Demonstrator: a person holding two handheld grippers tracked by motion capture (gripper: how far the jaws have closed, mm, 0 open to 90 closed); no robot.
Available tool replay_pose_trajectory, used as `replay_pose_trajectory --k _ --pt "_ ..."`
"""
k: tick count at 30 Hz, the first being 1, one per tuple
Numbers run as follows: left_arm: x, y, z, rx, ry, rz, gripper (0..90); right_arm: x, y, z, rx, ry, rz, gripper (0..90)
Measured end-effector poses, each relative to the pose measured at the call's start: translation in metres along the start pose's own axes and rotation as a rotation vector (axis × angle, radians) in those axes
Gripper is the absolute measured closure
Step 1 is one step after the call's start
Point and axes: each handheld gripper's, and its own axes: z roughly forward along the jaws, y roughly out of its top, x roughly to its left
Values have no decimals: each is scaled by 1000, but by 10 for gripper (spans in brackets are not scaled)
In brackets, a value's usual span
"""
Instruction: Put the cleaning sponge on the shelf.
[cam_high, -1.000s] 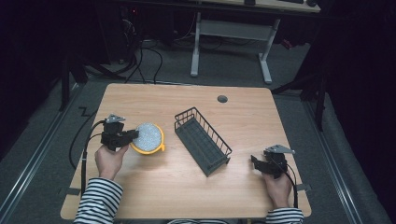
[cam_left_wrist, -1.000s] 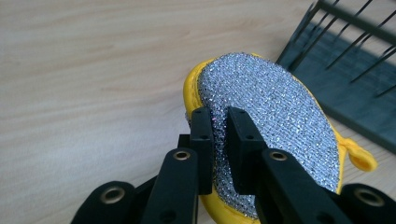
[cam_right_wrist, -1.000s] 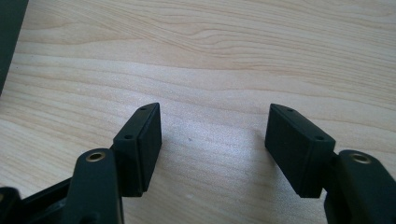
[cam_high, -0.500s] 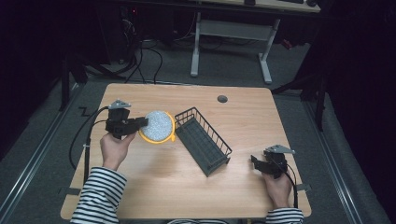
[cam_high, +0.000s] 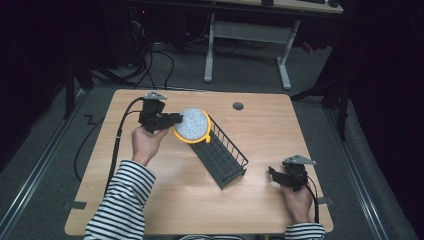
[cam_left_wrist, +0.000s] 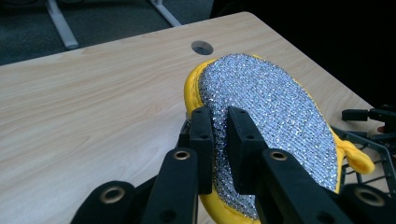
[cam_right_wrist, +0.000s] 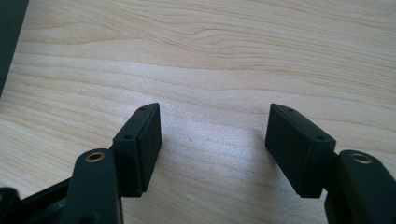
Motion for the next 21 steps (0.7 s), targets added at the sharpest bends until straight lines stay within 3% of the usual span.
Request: replay_pose_trajectory --k 10,16,21 --pt "-10 18 43 29 -40 39 815 0 0 0 0 1 -3 360" --pt "-14 17 66 43 -68 36 815 0 0 0 1 1 -2 359" --pt "-15 12 78 60 -64 48 811 0 0 0 1 1 -3 360"
